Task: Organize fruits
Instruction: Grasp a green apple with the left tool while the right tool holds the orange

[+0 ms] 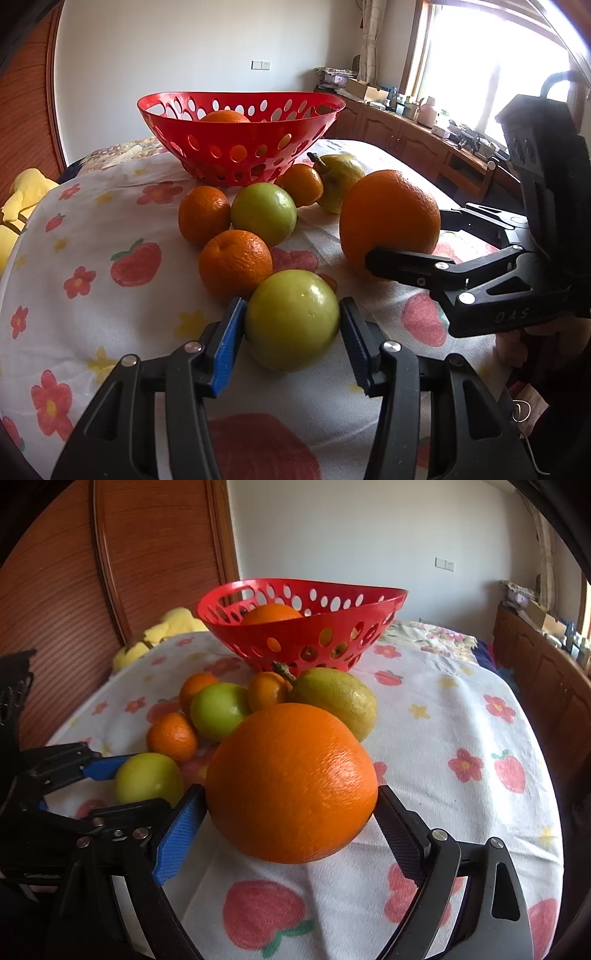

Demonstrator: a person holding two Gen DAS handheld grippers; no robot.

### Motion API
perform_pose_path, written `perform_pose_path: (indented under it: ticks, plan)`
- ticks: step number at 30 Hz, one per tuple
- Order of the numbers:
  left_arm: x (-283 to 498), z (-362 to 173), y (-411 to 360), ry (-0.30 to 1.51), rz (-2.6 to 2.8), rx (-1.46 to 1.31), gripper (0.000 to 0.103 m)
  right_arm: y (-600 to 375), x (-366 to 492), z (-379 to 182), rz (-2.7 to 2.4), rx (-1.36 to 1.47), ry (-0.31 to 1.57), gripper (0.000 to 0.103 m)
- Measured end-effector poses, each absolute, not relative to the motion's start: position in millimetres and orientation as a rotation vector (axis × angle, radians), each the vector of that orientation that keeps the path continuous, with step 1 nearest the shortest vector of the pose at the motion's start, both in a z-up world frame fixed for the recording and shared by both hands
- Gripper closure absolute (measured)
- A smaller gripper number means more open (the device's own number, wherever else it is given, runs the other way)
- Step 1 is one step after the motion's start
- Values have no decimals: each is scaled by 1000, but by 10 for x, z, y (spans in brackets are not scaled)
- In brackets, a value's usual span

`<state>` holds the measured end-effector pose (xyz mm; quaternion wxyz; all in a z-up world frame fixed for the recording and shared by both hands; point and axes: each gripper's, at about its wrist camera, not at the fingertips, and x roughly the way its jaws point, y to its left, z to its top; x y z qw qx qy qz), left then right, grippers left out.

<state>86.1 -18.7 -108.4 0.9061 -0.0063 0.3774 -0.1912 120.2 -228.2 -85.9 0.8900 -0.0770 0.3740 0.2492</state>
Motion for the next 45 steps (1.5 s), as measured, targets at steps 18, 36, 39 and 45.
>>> perform_pose_path:
  ticks: [18, 36, 39, 45]
  plan:
    - [758, -854, -129, 720, -384, -12, 54, -2440, 1109, -837, 540, -95, 776, 13]
    - [915, -463, -39, 645, -367, -4, 54, -2455, 1116, -503, 556, -137, 704, 45]
    - [897, -502, -43, 653, -368, -4, 54, -2494, 1089, -495, 550, -130, 702, 45]
    - [885, -517, -44, 658, -369, -10, 53, -2570, 1077, -590, 494, -123, 721, 20]
